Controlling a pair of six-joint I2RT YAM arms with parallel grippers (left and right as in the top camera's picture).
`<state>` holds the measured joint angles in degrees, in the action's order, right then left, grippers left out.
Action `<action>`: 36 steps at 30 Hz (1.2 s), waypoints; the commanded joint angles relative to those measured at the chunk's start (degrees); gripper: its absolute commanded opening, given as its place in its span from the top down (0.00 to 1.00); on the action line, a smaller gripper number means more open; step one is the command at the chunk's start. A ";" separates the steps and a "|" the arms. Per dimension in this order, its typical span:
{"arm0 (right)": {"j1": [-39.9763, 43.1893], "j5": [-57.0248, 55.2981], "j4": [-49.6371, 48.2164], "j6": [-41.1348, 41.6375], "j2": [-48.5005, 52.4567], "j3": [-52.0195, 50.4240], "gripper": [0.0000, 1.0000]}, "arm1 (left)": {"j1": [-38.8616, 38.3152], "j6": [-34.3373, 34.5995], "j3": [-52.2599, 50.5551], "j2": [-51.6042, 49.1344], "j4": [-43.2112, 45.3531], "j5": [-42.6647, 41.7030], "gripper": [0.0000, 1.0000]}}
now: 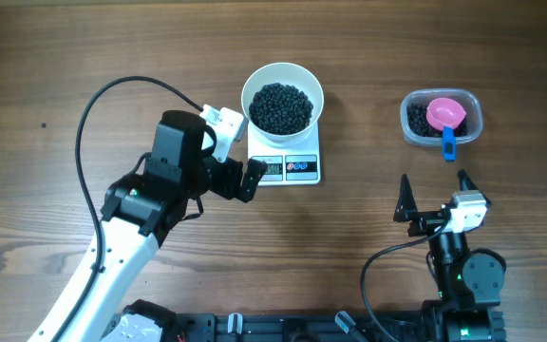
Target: Scoop item into bowl and weigh 150g on scale
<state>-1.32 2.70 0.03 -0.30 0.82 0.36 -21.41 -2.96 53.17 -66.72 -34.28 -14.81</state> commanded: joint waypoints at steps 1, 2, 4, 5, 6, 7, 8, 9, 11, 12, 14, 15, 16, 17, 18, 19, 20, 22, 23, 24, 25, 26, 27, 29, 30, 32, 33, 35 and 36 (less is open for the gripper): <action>-0.07 -0.15 -0.07 0.33 -0.61 -0.07 0.00 | -0.20 -1.14 0.68 -0.04 0.20 0.35 0.00; -0.07 -0.15 -0.07 0.33 -0.61 -0.07 0.00 | -0.20 -1.11 0.68 -0.04 0.17 0.33 0.00; -0.07 -0.15 -0.07 0.33 -0.61 -0.07 0.00 | -0.20 -1.14 0.68 -0.04 0.17 0.35 0.00; -0.07 -0.15 -0.07 0.35 -0.61 -0.07 0.00 | -0.20 -1.11 0.68 -0.04 0.17 0.35 0.00; -0.07 -0.15 -0.07 0.33 -0.61 -0.07 0.00 | -0.20 -1.11 0.68 -0.04 0.17 0.35 0.00; -0.07 -0.15 -0.07 0.35 -0.61 -0.07 0.00 | -0.20 -1.14 0.68 -0.04 0.17 0.35 0.00; -0.07 -0.15 -0.07 0.33 -0.61 -0.07 0.00 | -0.20 -1.11 0.68 -0.04 0.17 0.35 0.00; -0.07 -0.15 -0.07 0.35 -0.61 -0.07 0.00 | -0.20 -1.11 0.68 -0.04 0.17 0.35 0.00; -0.07 -0.15 -0.07 0.35 -0.61 -0.07 0.00 | -0.20 -1.14 0.68 -0.04 0.17 0.35 0.00; -0.07 -0.15 -0.07 0.35 -0.61 -0.07 0.00 | -0.20 -1.14 0.68 -0.04 0.17 0.33 0.00; -0.07 -0.15 -0.07 0.35 -0.61 -0.07 0.00 | -0.20 -1.11 0.68 -0.04 0.17 0.33 0.00; -0.07 -0.15 -0.07 0.35 -0.61 -0.07 0.00 | -0.20 -1.11 0.68 -0.04 0.17 0.33 0.00; -0.07 -0.15 -0.07 0.35 -0.61 -0.07 0.00 | -0.20 -1.14 0.68 -0.04 0.17 0.35 0.00; -0.07 -0.15 -0.07 0.35 -0.61 -0.07 0.00 | -0.20 -1.14 0.68 -0.04 0.17 0.35 0.00; -0.07 -0.15 -0.07 0.35 -0.61 -0.07 0.00 | -0.20 -1.11 0.68 -0.04 0.17 0.33 0.00; -0.07 -0.15 -0.07 0.35 -0.61 -0.07 0.00 | -0.20 -1.14 0.68 -0.04 0.17 0.35 0.00; -0.07 -0.15 -0.07 0.35 -0.61 -0.07 0.00 | -0.20 -1.11 0.68 -0.04 0.17 0.35 0.00; -0.07 -0.15 -0.07 0.33 -0.61 -0.04 0.00 | -0.20 -1.14 0.68 -0.04 0.17 0.35 0.00; -0.07 -0.15 -0.07 0.35 -0.61 -0.07 0.00 | -0.20 -1.11 0.68 -0.04 0.17 0.33 0.00; -0.07 -0.15 -0.07 0.33 -0.61 -0.07 0.00 | -0.20 -1.14 0.68 -0.04 0.17 0.35 0.00; -0.07 -0.15 -0.07 0.35 -0.61 -0.07 0.00 | -0.20 -1.11 0.68 -0.04 0.17 0.33 0.00; -0.07 -0.15 -0.07 0.33 -0.61 -0.07 0.00 | -0.20 -1.11 0.68 -0.04 0.17 0.35 0.00; -0.07 -0.15 -0.07 0.35 -0.61 -0.07 0.00 | -0.20 -1.11 0.68 -0.04 0.17 0.33 0.00; -0.07 -0.15 -0.07 0.35 -0.61 -0.04 0.00 | -0.20 -1.11 0.68 -0.04 0.17 0.33 0.00; -0.07 -0.15 -0.07 0.33 -0.61 -0.07 0.00 | -0.20 -1.11 0.68 -0.04 0.17 0.33 0.00; -0.07 -0.15 -0.07 0.35 -0.61 -0.07 0.00 | -0.20 -1.11 0.68 -0.04 0.44 0.35 0.00; -0.07 -0.15 -0.07 0.33 -0.61 -0.07 0.00 | -0.17 -1.14 0.68 -0.04 0.76 0.35 0.00; -0.07 -0.15 -0.07 0.33 -0.61 -0.07 0.00 | -0.17 -1.14 0.68 -0.04 2.73 0.35 0.00; -0.07 -0.15 -0.07 0.33 -0.61 -0.07 0.00 | -0.17 -1.09 0.68 -0.02 3.56 0.28 0.00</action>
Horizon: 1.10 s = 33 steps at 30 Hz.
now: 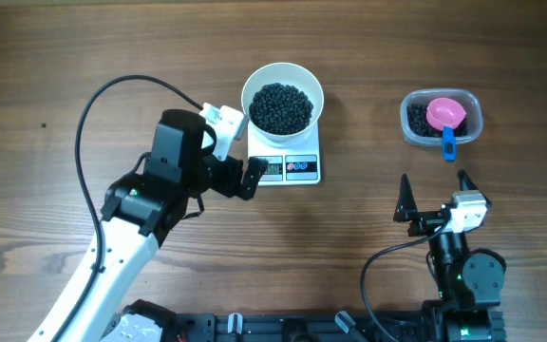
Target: Scoop item into bowl and weigh 150g on scale
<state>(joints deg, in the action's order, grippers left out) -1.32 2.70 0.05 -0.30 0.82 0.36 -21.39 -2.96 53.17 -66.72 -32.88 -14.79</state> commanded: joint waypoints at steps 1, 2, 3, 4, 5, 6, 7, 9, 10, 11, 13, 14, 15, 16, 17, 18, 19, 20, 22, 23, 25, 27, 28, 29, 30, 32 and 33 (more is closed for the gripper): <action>-0.07 -0.15 -0.09 0.33 -0.61 -0.07 0.00 | -0.20 -1.11 0.68 0.09 3.67 0.28 0.00; -0.07 -0.15 -0.09 0.33 -0.61 -0.04 0.00 | -0.20 -1.11 0.63 0.48 5.07 0.33 0.00; -0.07 -0.15 -0.09 0.33 -0.61 -0.07 0.00 | -0.11 -1.11 0.50 1.01 5.46 0.31 0.00; -0.07 -0.15 -0.09 0.33 -0.61 -0.07 0.00 | 0.35 -1.11 0.11 2.56 5.55 0.37 0.00; -0.07 -0.15 -0.09 0.35 -0.61 -0.07 0.00 | 1.31 -1.09 -0.66 4.85 5.51 1.11 0.00; -0.07 -0.15 -0.09 0.33 -0.61 -0.07 0.00 | 2.27 -1.09 -1.49 7.19 5.44 2.89 0.00; -0.07 -0.15 -0.09 0.33 -0.61 -0.07 0.00 | 3.34 -1.11 -2.69 10.19 5.27 5.40 0.00; -0.07 -0.15 -0.09 0.33 -0.61 -0.07 0.00 | 5.29 -1.11 -5.27 15.85 5.29 6.75 0.00; -0.07 -0.15 -0.09 0.33 -0.61 -0.07 0.00 | 5.99 -1.11 -6.21 17.81 5.27 6.75 0.00; -0.07 -0.15 -0.09 0.33 -0.61 -0.07 0.00 | 6.95 -1.11 -7.43 20.26 5.27 6.73 0.00; -0.07 -0.15 -0.09 0.35 -0.61 -0.07 0.00 | 8.94 -1.11 -11.02 25.68 5.57 6.03 0.00; -0.07 -0.15 -0.09 0.33 -0.61 -0.07 0.00 | 9.73 -1.11 -12.59 27.58 5.79 4.92 0.00; -0.07 -0.15 -0.09 0.35 -0.61 -0.07 0.00 | 10.60 -1.09 -14.14 29.33 6.29 3.41 0.00; -0.07 -0.15 -0.09 0.33 -0.61 -0.07 0.00 | 11.32 -1.09 -15.08 30.45 6.71 3.04 0.00; -0.07 -0.15 -0.09 0.33 -0.61 -0.07 0.00 | 12.13 -1.09 -15.82 31.39 7.08 3.08 0.00; -0.07 -0.15 -0.09 0.33 -0.61 -0.07 0.00 | 13.40 -1.07 -16.57 32.44 7.34 3.08 0.00; -0.07 -0.15 -0.09 0.33 -0.61 -0.07 0.00 | 15.50 0.87 -17.97 33.88 8.35 3.39 0.00; -0.07 -0.15 -0.09 0.33 -0.61 -0.07 0.00 | 17.38 3.91 -19.43 35.10 9.90 4.02 0.00; -0.07 -0.15 -0.09 0.35 -0.61 -0.07 0.00 | 21.11 8.35 -22.73 37.70 14.01 3.72 0.00; -0.07 -0.15 -0.09 0.35 -0.61 -0.07 0.00 | 22.53 9.38 -24.48 39.28 16.06 2.95 0.00; -0.07 -0.15 -0.09 0.35 -0.61 -0.07 0.00 | 23.71 9.46 -27.34 42.42 18.93 2.86 0.00; -0.07 -0.15 -0.09 0.33 -0.61 -0.07 0.00 | 24.59 9.51 -29.97 45.70 20.26 3.54 0.00; -0.07 -0.15 -0.09 0.35 -0.61 -0.07 0.00 | 24.65 9.53 -30.86 46.64 20.48 3.54 0.00; -0.07 -0.15 -0.09 0.35 -0.61 -0.07 0.00 | 24.68 10.16 -32.04 47.82 20.72 3.54 0.00; -0.07 -0.15 -0.09 0.33 -0.61 -0.07 0.00 | 24.65 12.41 -33.68 49.44 21.20 3.54 0.00; -0.07 -0.15 -0.09 0.33 -0.61 -0.07 0.00 | 24.68 14.71 -35.74 50.99 22.67 3.50 0.00; -0.07 -0.15 -0.09 0.33 -0.61 -0.07 0.00 | 24.68 15.67 -37.31 52.11 24.24 3.50 0.00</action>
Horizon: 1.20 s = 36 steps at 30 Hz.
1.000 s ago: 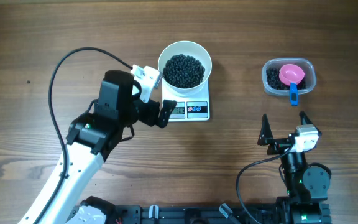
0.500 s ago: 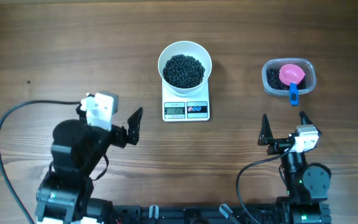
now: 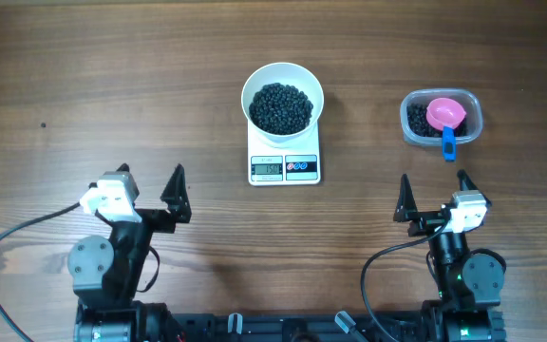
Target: Scoop item into bowl and weigh 150g on scale
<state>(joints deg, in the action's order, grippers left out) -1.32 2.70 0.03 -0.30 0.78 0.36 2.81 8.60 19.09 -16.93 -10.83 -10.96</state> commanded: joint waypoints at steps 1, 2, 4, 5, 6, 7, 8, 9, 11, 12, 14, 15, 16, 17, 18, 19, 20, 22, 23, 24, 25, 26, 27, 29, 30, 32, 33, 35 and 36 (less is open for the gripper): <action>-0.07 -0.15 -0.07 0.33 -0.57 -0.07 0.00 | 0.48 4.09 -5.35 3.93 4.74 -0.31 0.00; -0.07 -0.15 -0.07 0.35 -0.57 -0.07 0.00 | 0.48 4.09 -6.34 4.66 6.03 -0.31 0.00; -0.07 -0.15 -0.07 0.33 -0.57 -0.07 0.00 | 0.48 4.09 -8.83 6.36 9.55 -0.26 0.00; -0.07 -0.15 -0.07 0.33 -0.57 -0.07 0.00 | 0.46 4.09 -10.10 7.23 11.50 0.15 0.00; -0.07 -0.15 -0.07 0.35 -0.57 -0.07 0.00 | 0.48 4.11 -11.08 7.91 13.03 0.15 0.00; -0.07 -0.15 -0.07 0.33 -0.57 -0.07 0.00 | 0.46 4.13 -12.26 8.72 14.53 0.13 0.00; -0.07 -0.15 -0.07 0.35 -0.57 -0.07 0.00 | 0.46 4.15 -13.05 9.31 15.30 0.13 0.00; -0.07 -0.15 -0.07 0.33 -0.57 -0.07 0.00 | 0.48 4.33 -13.99 10.12 16.24 0.13 0.00; -0.07 -0.15 -0.07 0.35 -0.57 -0.07 0.00 | 0.48 4.33 -15.50 12.46 16.92 0.13 0.00; -0.07 -0.15 -0.07 0.35 -0.57 -0.07 0.00 | 0.48 4.33 -15.93 13.62 16.87 0.13 0.00; -0.07 -0.15 -0.07 0.33 -0.57 -0.07 0.00 | 0.48 4.33 -16.79 15.52 16.87 0.15 0.00; -0.07 -0.15 -0.07 0.37 -0.57 -0.07 0.00 | 0.48 4.33 -17.51 16.44 17.09 0.15 0.00; -0.07 -0.15 -0.07 0.33 -0.57 -0.07 0.00 | 0.46 4.37 -18.03 16.79 17.55 0.13 0.00; -0.07 -0.15 -0.07 0.33 -0.57 -0.04 0.00 | 0.46 4.39 -18.73 16.76 18.43 0.13 0.00; -0.07 -0.15 -0.07 0.33 -0.57 -0.07 0.00 | 0.46 5.99 -18.75 16.76 18.34 0.13 0.00; -0.07 -0.15 -0.07 0.35 -0.57 -0.07 0.00 | 0.46 7.32 -18.75 16.76 18.38 0.13 0.00; -0.07 -0.15 -0.07 0.33 -0.57 -0.07 0.00 | 0.46 8.55 -18.75 16.76 18.36 0.13 0.00; -0.07 -0.15 -0.07 0.33 -0.57 -0.07 0.00 | 0.42 8.76 -18.75 16.76 16.39 0.13 0.00; -0.07 -0.15 -0.07 0.33 -0.57 -0.07 0.00 | 0.42 8.52 -18.75 16.76 14.14 0.13 0.00; -0.07 -0.15 -0.07 0.35 -0.57 -0.07 0.00 | 0.42 8.35 -18.75 16.76 12.44 0.13 0.00; -0.07 -0.15 -0.07 0.33 -0.57 -0.07 0.00 | 0.42 7.78 -18.75 16.76 9.92 0.13 0.00; -0.07 -0.15 -0.07 0.33 -0.57 -0.07 0.00 | 0.42 6.97 -18.75 16.76 8.07 -0.09 0.00; -0.07 -0.15 -0.07 0.35 -0.57 -0.07 0.00 | 0.35 6.58 -18.78 16.76 7.26 -0.26 0.00; -0.07 -0.15 -0.07 0.33 -0.57 -0.07 0.00 | -0.55 -0.33 -18.75 16.76 7.30 -0.07 0.00; -0.07 -0.15 -0.07 0.35 -0.57 -0.07 0.00 | -1.09 -3.93 -18.75 16.76 7.28 -0.04 0.00; -0.07 -0.15 -0.07 0.33 -0.57 -0.07 0.00 | -1.20 -8.52 -18.75 16.76 7.30 -0.07 0.00; -0.07 -0.15 -0.07 0.33 -0.57 -0.07 0.00 | -1.20 -8.92 -18.75 16.76 7.30 -0.02 0.00; -0.07 -0.15 -0.07 0.37 -0.57 -0.07 0.00 | -1.60 -13.62 -18.75 16.76 7.23 0.24 0.00; -0.07 -0.15 -0.07 0.33 -0.57 -0.07 0.00 | -2.14 -15.17 -18.75 16.76 7.17 0.94 0.00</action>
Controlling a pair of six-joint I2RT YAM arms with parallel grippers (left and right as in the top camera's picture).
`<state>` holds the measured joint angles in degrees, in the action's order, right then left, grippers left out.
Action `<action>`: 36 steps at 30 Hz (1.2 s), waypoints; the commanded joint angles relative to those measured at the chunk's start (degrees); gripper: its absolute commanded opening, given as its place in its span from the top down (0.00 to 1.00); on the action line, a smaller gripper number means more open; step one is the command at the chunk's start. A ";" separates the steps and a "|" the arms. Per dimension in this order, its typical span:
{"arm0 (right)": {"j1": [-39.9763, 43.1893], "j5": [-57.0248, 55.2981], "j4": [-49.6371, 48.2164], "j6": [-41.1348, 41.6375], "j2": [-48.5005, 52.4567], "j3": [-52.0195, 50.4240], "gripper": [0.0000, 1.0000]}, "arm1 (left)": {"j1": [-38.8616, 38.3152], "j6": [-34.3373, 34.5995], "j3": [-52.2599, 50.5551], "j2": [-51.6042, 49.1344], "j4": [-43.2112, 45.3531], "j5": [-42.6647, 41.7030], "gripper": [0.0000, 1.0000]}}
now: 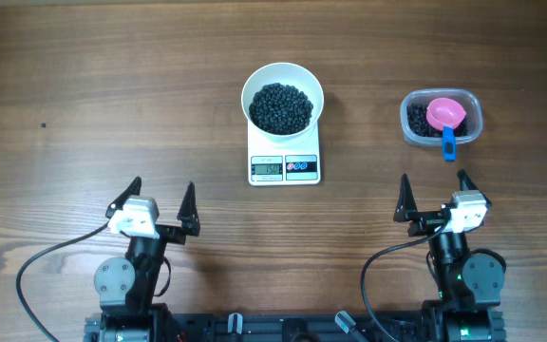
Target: Scoop item into bowl and weigh 150g on scale
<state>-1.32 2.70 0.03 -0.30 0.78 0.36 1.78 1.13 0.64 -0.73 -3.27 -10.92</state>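
Observation:
A white bowl [283,99] full of small black beans stands on the white kitchen scale [284,167], whose display is lit but too small to read. At the right back a clear tub [441,118] holds more black beans and a pink scoop [445,114] with a blue handle. My left gripper [160,201] rests open near the front left, far from the scale, with nothing between its fingers. My right gripper [435,195] stands open at the front right, below the tub, also holding nothing.
Wooden table [84,85] under everything. Black cables loop from both arm bases along the front edge. A small dark speck lies at the far left of the table.
My left gripper has shifted a little to the right and turned upright, both fingers now pointing away from the front edge. Bowl, scale, tub, scoop and right arm are unchanged.
My left arm first reached out with its gripper at the scale's left side by the display, and stayed there a moment later. Then it was back at the front left, away from the scale. Now it sits squared up there. The right arm stayed still throughout.

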 commanded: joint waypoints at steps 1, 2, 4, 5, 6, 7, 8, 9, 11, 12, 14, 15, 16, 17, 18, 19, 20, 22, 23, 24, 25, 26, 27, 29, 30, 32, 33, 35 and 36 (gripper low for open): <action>-0.07 -0.15 -0.07 0.33 -0.57 -0.07 0.00 | -1.66 -7.78 -0.33 0.57 -0.44 1.46 0.00; -0.07 -0.15 -0.07 0.33 -0.57 -0.07 0.00 | -1.99 -7.78 -0.31 0.57 -0.46 1.66 0.00; -0.07 -0.15 -0.07 0.33 -0.57 -0.07 0.00 | -2.23 -7.82 -0.31 0.57 -0.68 3.37 0.00; -0.07 -0.15 -0.07 0.35 -0.57 -0.07 0.00 | -2.23 -7.76 -0.33 0.57 -0.87 4.70 0.00; -0.07 -0.15 -0.07 0.33 -0.57 -0.07 0.00 | -2.21 -7.72 -0.33 0.57 -0.94 6.12 0.00; -0.07 -0.15 -0.07 0.35 -0.57 -0.07 0.00 | -2.23 -5.07 -0.33 0.57 -1.09 8.33 0.00; -0.07 -0.15 -0.07 0.33 -0.57 -0.07 0.00 | -2.21 -1.97 -0.33 0.57 -1.14 10.56 0.00; -0.07 -0.15 -0.07 0.35 -0.57 -0.07 0.00 | -2.21 -1.55 -0.33 0.57 -1.09 11.78 0.00; -0.07 -0.15 -0.07 0.33 -0.57 -0.07 0.00 | -2.21 -2.16 -0.33 0.57 -1.11 11.91 0.00; -0.07 -0.15 -0.07 0.33 -0.57 -0.07 0.00 | -2.21 -2.16 -0.33 0.57 -1.11 11.91 0.00; -0.07 -0.15 -0.07 0.33 -0.57 -0.07 0.00 | -2.21 -2.14 -0.33 0.57 -1.11 11.89 0.00; -0.07 -0.15 -0.07 0.35 -0.57 -0.07 0.00 | -2.21 -2.10 -0.33 0.57 -1.14 11.89 0.00; -0.07 -0.15 -0.07 0.33 -0.57 -0.07 0.00 | -2.21 -2.10 -0.33 0.57 -1.14 11.91 0.00; -0.07 -0.15 -0.07 0.33 -0.57 -0.07 0.00 | -2.21 -2.16 -0.33 0.57 -1.14 11.93 0.00; -0.07 -0.15 -0.07 0.33 -0.57 -0.07 0.00 | -2.21 -2.16 -0.33 0.57 -1.11 11.91 0.00; -0.07 -0.15 -0.07 0.35 -0.57 -0.07 0.00 | -2.21 -2.16 -0.33 0.57 -1.14 11.87 0.00; -0.07 -0.15 -0.07 0.35 -0.57 -0.07 0.00 | -2.21 -2.16 -0.33 0.57 -1.16 11.87 0.00; -0.07 -0.15 -0.07 0.33 -0.57 -0.07 0.00 | -2.21 -2.16 -0.33 0.57 -1.16 11.87 0.00; -0.07 -0.15 -0.07 0.33 -0.57 -0.07 0.00 | -2.21 -2.19 -0.33 0.57 -1.16 11.87 0.00; -0.07 -0.15 -0.07 0.35 -0.57 -0.07 0.00 | -2.23 -2.16 -0.33 0.57 -1.16 11.85 0.00; -0.07 -0.15 -0.07 0.33 -0.57 -0.07 0.00 | -2.21 -2.16 -0.33 0.57 -1.14 11.85 0.00; -0.07 -0.15 -0.07 0.33 -0.57 -0.07 0.00 | -2.21 -2.19 -0.33 0.57 -1.18 11.85 0.00; -0.07 -0.15 -0.07 0.33 -0.57 -0.07 0.00 | -2.21 -2.16 -0.33 0.57 -1.18 11.85 0.00; -0.07 -0.15 -0.07 0.35 -0.57 -0.07 0.00 | -2.21 -2.16 -0.33 0.57 -1.18 11.85 0.00; -0.07 -0.15 -0.07 0.33 -0.57 -0.07 0.00 | -2.23 -2.16 -0.33 0.57 -1.18 11.85 0.00; -0.07 -0.15 -0.07 0.35 -0.57 -0.07 0.00 | -2.23 -2.16 -0.33 0.57 -1.09 11.63 0.00; -0.07 -0.15 -0.07 0.35 -0.57 -0.07 0.00 | -2.23 -2.16 -0.33 0.57 -1.05 11.65 0.00; -0.07 -0.15 -0.07 0.33 -0.57 -0.07 0.00 | -2.21 -2.16 -0.33 0.57 -1.01 11.63 0.00; -0.07 -0.15 -0.07 0.33 -0.57 -0.07 0.00 | -2.21 -2.16 -0.33 0.57 -1.01 11.63 0.00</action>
<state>-1.32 2.70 0.03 -0.30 0.78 0.36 -0.23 -1.78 0.64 -0.73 -4.29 0.16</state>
